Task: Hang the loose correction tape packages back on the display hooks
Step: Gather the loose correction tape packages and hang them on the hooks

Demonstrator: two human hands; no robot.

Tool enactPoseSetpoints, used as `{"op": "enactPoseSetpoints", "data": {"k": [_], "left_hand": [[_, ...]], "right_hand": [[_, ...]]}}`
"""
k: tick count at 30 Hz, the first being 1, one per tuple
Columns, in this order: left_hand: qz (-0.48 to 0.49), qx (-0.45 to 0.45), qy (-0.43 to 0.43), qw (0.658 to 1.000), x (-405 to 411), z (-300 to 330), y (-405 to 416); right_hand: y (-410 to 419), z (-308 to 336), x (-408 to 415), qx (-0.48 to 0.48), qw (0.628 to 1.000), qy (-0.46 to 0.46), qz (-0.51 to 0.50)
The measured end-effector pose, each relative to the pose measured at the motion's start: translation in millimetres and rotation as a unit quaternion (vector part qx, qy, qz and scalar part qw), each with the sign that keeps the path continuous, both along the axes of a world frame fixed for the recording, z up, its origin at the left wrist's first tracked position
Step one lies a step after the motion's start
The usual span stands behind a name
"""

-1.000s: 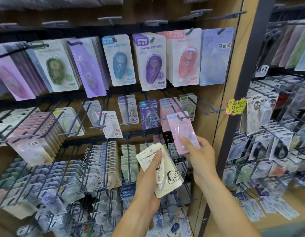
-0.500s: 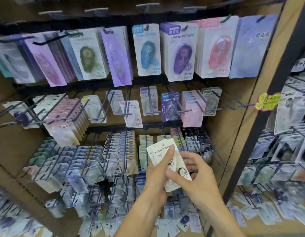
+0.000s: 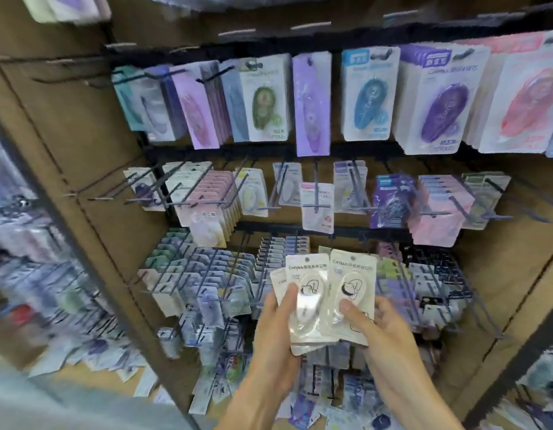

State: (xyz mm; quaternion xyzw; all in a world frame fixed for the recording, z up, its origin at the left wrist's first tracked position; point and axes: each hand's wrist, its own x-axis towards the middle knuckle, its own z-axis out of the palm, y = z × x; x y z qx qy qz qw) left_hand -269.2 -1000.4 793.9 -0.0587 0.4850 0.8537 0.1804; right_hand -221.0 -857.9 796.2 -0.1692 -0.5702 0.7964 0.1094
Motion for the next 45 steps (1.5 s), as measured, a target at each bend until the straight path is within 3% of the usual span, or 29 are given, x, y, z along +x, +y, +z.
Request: {"op": "enactPoseSetpoints", "data": {"k": [6, 10, 15, 20, 23, 32, 36, 39, 42, 45], "left_hand": [[0.173, -0.031, -0.016, 0.984, -19.5, -7.8, -133.9], [0.206, 0.022, -0.006, 0.978, -25.4, -2.1, -222.7], [0.248, 0.042, -0.025, 0.967, -47.9, -1.3, -320.9], [0.211, 0.068, 0.002, 0.975, -80.4, -3.9, -385.4], [0.115, 0.1, 0.031, 0.988, -97.1, -1.4, -402.9], [-0.028, 0.146, -0.003, 0.989, -141.0, 4.8, -401.4], [-0.075, 0.113, 0.019, 0.991, -147.9, 7.9, -396.0], [-0.112, 0.032, 0.078, 0.99, -145.6, 11.7, -387.3], [-0.076, -0.029, 0.103, 0.991, -145.0, 17.1, -381.9], [-0.065, -0.029, 0.106, 0.992, -147.2, 21.4, -385.7]], "right_hand": [[-132.5, 5.3, -50.0, -0.023, 0.992, 0.007, 0.127], [-225.6, 7.5, -75.4, -0.027, 0.983, 0.002, 0.179], [-321.4, 6.2, -94.2, -0.016, 0.985, -0.007, 0.173], [-382.7, 4.7, -114.4, -0.024, 0.991, -0.015, 0.131], [-396.3, 5.7, -122.2, -0.03, 0.996, -0.01, 0.084], [-361.3, 10.1, -113.8, -0.038, 0.997, -0.004, -0.069], [-352.2, 11.6, -109.9, -0.036, 0.995, 0.016, -0.096], [-364.1, 12.3, -117.9, -0.028, 0.996, 0.029, -0.075], [-376.2, 11.1, -128.0, -0.012, 0.998, 0.034, -0.048], [-377.5, 10.7, -130.3, -0.01, 0.998, 0.045, -0.032]]}}
